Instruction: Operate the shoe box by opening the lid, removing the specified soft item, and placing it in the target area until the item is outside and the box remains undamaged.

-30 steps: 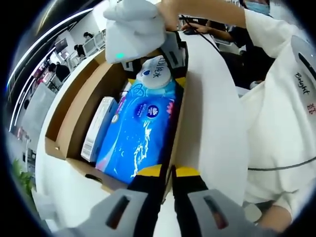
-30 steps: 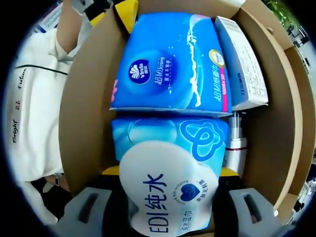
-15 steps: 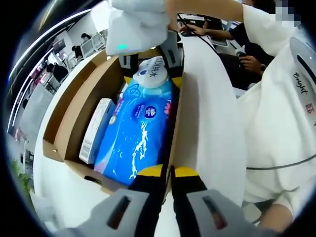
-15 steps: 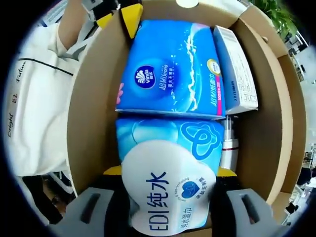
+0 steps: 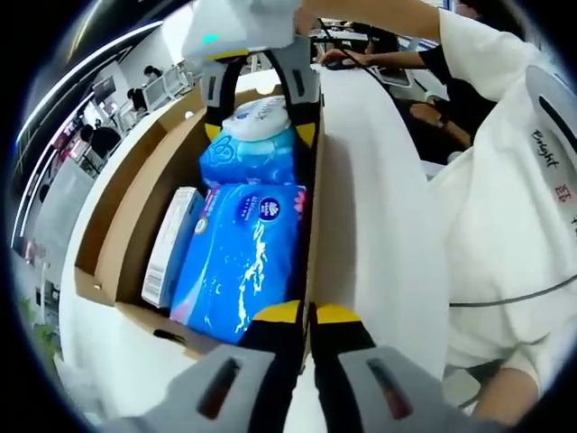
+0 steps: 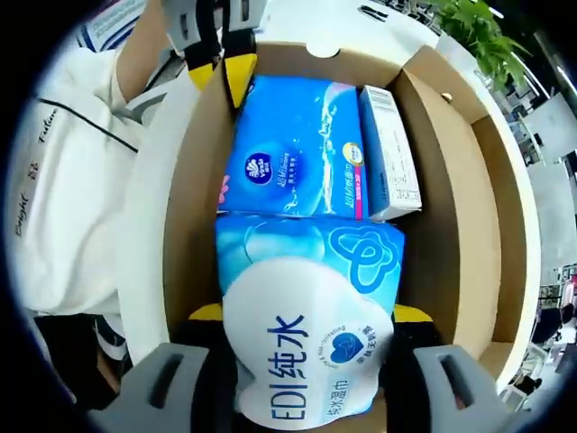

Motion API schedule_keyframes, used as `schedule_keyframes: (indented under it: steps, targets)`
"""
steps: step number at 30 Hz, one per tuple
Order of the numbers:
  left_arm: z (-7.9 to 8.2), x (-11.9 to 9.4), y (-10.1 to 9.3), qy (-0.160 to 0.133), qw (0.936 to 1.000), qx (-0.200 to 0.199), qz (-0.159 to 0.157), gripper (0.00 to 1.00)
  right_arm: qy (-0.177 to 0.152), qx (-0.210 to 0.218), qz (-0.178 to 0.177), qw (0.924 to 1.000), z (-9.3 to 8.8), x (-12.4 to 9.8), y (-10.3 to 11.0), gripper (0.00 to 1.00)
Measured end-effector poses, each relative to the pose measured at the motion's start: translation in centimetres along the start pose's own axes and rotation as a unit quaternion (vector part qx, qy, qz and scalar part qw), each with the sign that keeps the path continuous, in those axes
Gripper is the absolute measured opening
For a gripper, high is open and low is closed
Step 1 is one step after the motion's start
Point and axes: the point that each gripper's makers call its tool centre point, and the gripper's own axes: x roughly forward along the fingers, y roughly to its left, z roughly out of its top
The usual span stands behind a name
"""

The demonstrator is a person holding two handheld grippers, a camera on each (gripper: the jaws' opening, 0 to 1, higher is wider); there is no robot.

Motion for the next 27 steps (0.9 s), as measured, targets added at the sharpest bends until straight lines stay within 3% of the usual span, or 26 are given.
schedule_keyframes:
  steps: [2, 3, 7, 13, 15, 18, 22, 25, 27]
  targets:
    - [0.0, 0.1, 0.0, 0.001, 1.0, -0.002, -0.002, 0.02, -0.003, -0.006, -0.004, 1.0, 0.2, 0.0, 0.3, 0.64]
    - [0.0, 0.1, 0.1, -0.001, 1.0, -0.009, -0.001, 0.02, -0.008, -0.017, -0.029, 0.9994, 0.4, 0.0, -0.3, 0.64]
    - [0.1, 0.1, 0.1, -0.001, 1.0, -0.01, 0.0, 0.02, 0.001, -0.013, -0.016, 0.9998, 0.3, -0.1, 0.4, 0.64]
    - [0.0, 1.0, 0.0, -0.017, 0.9996, -0.017, -0.014, 0.01, -0.014, -0.009, -0.007, 0.9998, 0.7, -1.1, 0.5, 0.63]
    - [0.1, 0.9, 0.1, -0.021, 0.9997, -0.003, -0.013, 0.01, -0.013, -0.008, -0.011, 0.9998, 0.7, -1.2, 0.2, 0.61]
    - [0.0, 0.9, 0.1, -0.008, 0.9999, 0.004, -0.007, 0.02, -0.027, -0.003, -0.015, 0.9995, 0.7, -1.3, -0.3, 0.61]
    - [0.0, 1.0, 0.0, 0.0, 1.0, -0.001, -0.005, 0.02, -0.014, -0.014, -0.01, 0.9998, 0.9, -1.1, 0.0, 0.6]
    - [0.0, 1.0, 0.1, -0.002, 1.0, -0.003, -0.006, 0.02, -0.035, 0.001, -0.001, 0.9994, 1.3, -1.8, -0.4, 0.6]
    - [0.0, 1.0, 0.0, 0.001, 1.0, 0.009, -0.004, 0.02, -0.079, 0.016, -0.004, 0.9967, 2.7, -2.9, -0.8, 0.59]
